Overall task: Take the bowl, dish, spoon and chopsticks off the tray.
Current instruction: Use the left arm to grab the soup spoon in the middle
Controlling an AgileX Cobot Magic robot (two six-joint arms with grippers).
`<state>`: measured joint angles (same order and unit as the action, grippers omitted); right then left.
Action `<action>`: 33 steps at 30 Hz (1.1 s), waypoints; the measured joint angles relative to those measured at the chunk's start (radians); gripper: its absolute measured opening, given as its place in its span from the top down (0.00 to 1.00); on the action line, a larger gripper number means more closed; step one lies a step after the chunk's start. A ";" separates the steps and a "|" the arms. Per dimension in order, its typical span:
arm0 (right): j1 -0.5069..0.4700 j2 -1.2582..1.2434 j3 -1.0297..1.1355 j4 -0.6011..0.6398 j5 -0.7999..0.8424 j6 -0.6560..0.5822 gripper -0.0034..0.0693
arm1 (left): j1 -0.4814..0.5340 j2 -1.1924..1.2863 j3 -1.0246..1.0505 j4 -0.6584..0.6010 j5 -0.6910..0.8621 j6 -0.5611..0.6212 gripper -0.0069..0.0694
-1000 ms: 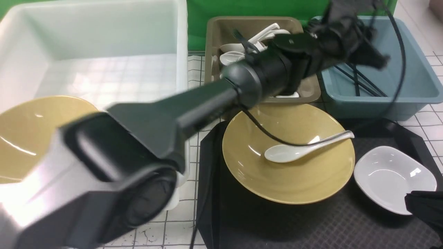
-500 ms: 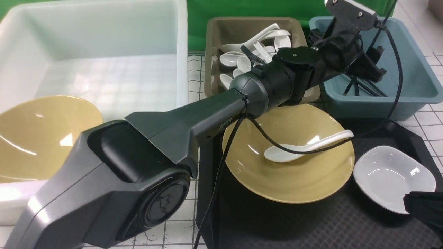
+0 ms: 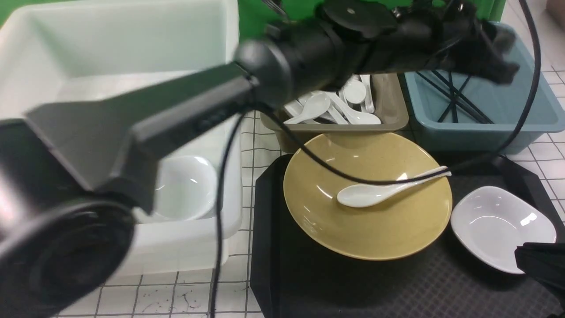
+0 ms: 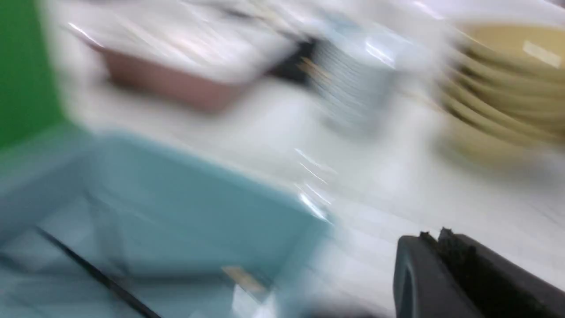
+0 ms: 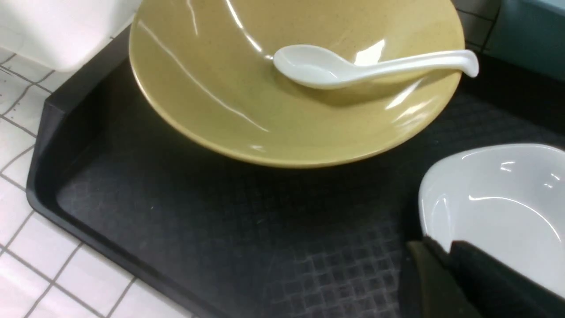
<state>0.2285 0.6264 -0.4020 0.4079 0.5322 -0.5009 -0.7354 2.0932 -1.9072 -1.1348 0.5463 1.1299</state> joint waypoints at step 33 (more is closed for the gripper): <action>0.001 0.000 0.000 0.000 -0.023 0.000 0.76 | -0.093 0.105 0.060 1.058 0.191 -0.541 0.77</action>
<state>0.2297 0.6264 -0.4020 0.4079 0.5096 -0.5012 -0.8284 2.1979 -1.8469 -0.0768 0.7369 0.5889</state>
